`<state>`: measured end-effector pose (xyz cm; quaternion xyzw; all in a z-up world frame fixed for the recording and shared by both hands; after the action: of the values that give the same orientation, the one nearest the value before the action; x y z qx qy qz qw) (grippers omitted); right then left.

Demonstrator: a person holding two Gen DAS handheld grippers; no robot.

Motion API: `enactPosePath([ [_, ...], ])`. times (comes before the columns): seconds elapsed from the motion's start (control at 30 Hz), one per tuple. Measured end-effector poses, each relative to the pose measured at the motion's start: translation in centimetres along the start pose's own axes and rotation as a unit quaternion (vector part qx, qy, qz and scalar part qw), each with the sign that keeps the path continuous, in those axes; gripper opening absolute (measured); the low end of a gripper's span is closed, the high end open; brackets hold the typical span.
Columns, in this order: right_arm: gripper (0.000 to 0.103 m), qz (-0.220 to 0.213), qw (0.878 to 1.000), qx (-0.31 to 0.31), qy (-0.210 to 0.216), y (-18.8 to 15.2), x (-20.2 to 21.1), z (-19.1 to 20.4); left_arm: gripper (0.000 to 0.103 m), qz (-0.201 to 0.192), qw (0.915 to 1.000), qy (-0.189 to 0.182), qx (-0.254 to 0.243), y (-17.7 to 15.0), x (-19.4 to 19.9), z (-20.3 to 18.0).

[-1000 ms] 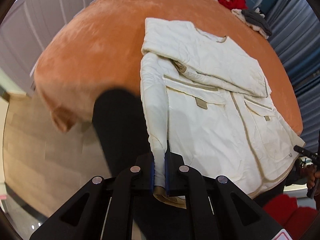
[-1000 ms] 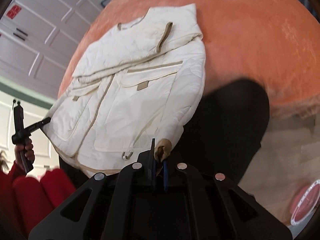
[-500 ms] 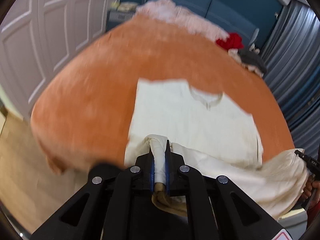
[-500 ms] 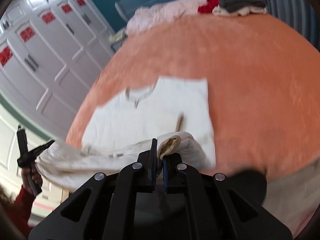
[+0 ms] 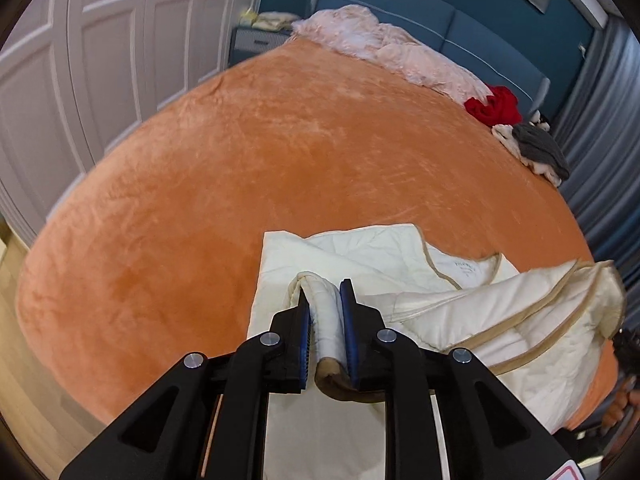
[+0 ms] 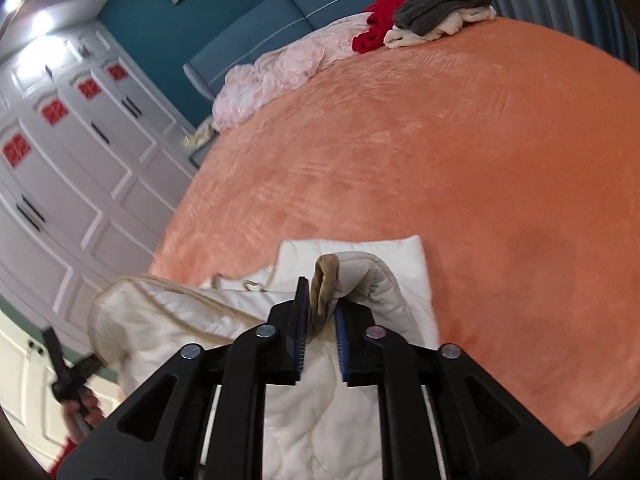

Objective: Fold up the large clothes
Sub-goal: 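Grasp the hem with both grippers and lift it toward the collar, then lay the hem over the collar and open both grippers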

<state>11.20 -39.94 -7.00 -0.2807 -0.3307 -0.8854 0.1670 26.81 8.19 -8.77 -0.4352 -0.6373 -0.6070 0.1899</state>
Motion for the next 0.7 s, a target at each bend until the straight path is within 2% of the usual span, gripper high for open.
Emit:
enactPosePath([
  [0.07,0.02,-0.011,1.0,-0.011,0.017,0.6,0.4,0.3,0.019,0.0,1.0,-0.007,0.005,0.4,0.0,0.4],
  [0.1,0.027,-0.021,0.999,-0.016,0.025,1.0,0.8,0.5,0.019,-0.004,0.9999,-0.01,0.005,0.7,0.2,0.3],
  [0.13,0.041,-0.03,0.999,-0.018,0.028,1.3,1.2,0.5,0.02,-0.012,0.9998,-0.014,0.007,1.0,0.7,0.4],
  [0.17,0.049,-0.049,0.998,-0.019,0.031,1.8,2.0,0.6,0.034,-0.033,0.9994,-0.003,0.01,1.6,1.5,0.9],
  [0.2,0.056,-0.065,0.997,-0.02,0.032,2.2,2.7,0.6,0.045,-0.071,0.9968,0.034,0.012,2.5,3.1,2.0],
  [0.23,0.057,-0.078,0.996,-0.02,0.034,2.6,3.4,0.6,0.066,-0.102,0.9931,0.054,0.021,3.4,4.3,2.8],
  [0.27,0.057,-0.078,0.996,-0.018,0.031,2.8,3.5,0.7,0.068,-0.127,0.9901,0.051,0.029,4.2,5.4,3.5],
  [0.3,0.057,-0.074,0.997,-0.013,0.026,2.7,3.4,0.6,0.068,-0.131,0.9899,0.044,0.034,4.6,5.8,3.8],
  [0.4,0.058,-0.057,0.998,0.006,0.0,2.2,2.0,0.3,0.068,-0.112,0.9922,0.045,0.03,5.2,5.3,4.4],
  [0.43,0.062,-0.045,0.999,0.011,-0.009,1.8,1.1,0.1,0.068,-0.104,0.9933,0.045,0.022,5.1,4.8,4.1],
  [0.6,0.063,0.006,0.997,0.051,-0.058,-0.2,-3.1,-0.7,0.068,0.0,0.9996,0.008,-0.027,2.2,-1.6,0.8],
  [0.7,0.063,0.029,0.992,0.08,-0.089,-0.9,-5.5,-1.3,0.068,0.045,0.9987,0.002,-0.023,0.5,-5.0,0.1],
])
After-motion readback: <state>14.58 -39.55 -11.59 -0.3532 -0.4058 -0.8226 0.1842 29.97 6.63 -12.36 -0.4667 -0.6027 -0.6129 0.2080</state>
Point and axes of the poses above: each gripper's, at about its wrist camera, not at the fingertips, and x roughly against the way its jaws point, z to its left, y to its top, the point moved 10 cm from there along -x, roughly the way its jaws point, and after that the axes turned 7 degrees about -x, right-handed, at the moved point
